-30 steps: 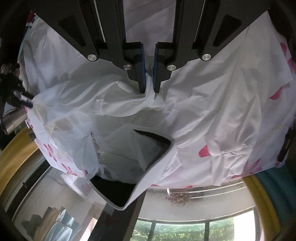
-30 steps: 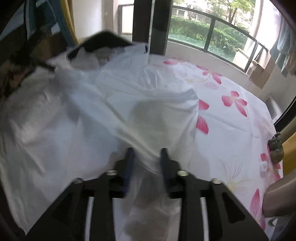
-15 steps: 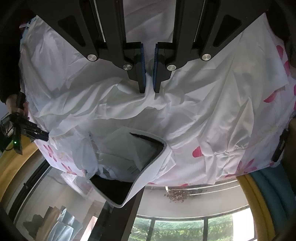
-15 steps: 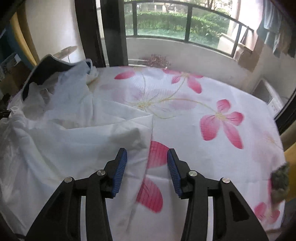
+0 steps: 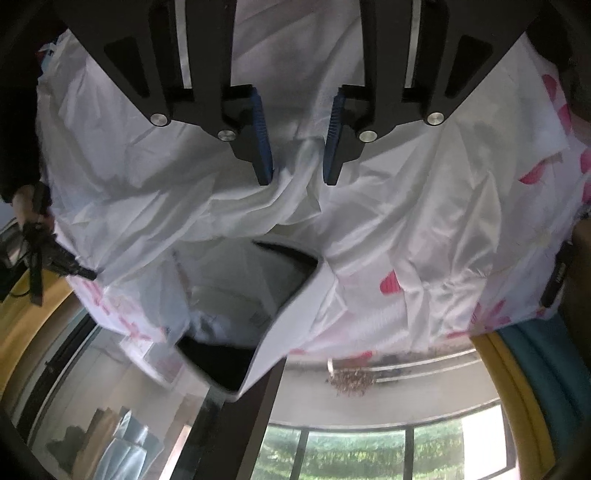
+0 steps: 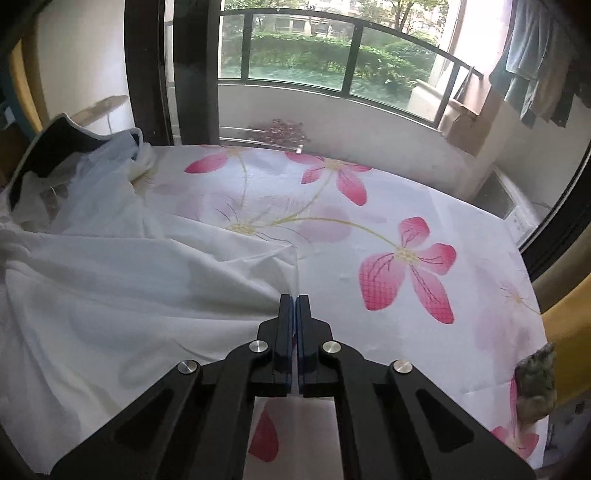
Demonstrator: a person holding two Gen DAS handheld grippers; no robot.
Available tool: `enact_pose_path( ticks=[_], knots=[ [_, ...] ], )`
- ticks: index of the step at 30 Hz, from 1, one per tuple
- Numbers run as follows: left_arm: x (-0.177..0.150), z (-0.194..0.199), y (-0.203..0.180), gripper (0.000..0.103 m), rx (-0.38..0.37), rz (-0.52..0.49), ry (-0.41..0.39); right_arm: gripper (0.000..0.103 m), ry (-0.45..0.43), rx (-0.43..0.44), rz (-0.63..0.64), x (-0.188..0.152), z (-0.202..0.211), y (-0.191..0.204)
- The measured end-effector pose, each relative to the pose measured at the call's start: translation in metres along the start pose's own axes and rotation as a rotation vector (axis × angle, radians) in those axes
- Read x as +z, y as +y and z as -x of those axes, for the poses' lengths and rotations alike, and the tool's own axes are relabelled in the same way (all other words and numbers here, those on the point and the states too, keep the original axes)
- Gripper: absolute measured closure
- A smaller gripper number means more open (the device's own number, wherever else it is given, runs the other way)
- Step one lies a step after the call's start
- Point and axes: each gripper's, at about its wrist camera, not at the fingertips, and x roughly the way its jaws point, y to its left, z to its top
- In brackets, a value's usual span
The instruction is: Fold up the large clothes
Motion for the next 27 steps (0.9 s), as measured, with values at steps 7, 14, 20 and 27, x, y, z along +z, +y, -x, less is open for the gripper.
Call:
enact_pose_path(
  ticks=[7, 14, 20, 27],
  knots=[
    [-0.018, 0.028, 0.001, 0.057, 0.016, -0.112, -0.043, 0.071, -0.017, -0.083, -0.003, -0.007, 0.029, -0.001],
    [-0.040, -0.005, -0.010, 0.057, 0.113, -0.283, 0.022, 0.063, -0.012, -0.083, 0.072, -0.030, 0.056, 0.033],
    [-0.031, -0.012, -0.023, 0.057, 0.162, -0.393, -0.051, 0.063, 0.060, -0.092, 0.059, -0.059, 0.058, 0.047],
    [-0.004, -0.010, -0.025, 0.057, 0.144, -0.435, -0.178, 0.062, 0.074, -0.114, 0.035, -0.072, 0.070, 0.051]
  ],
)
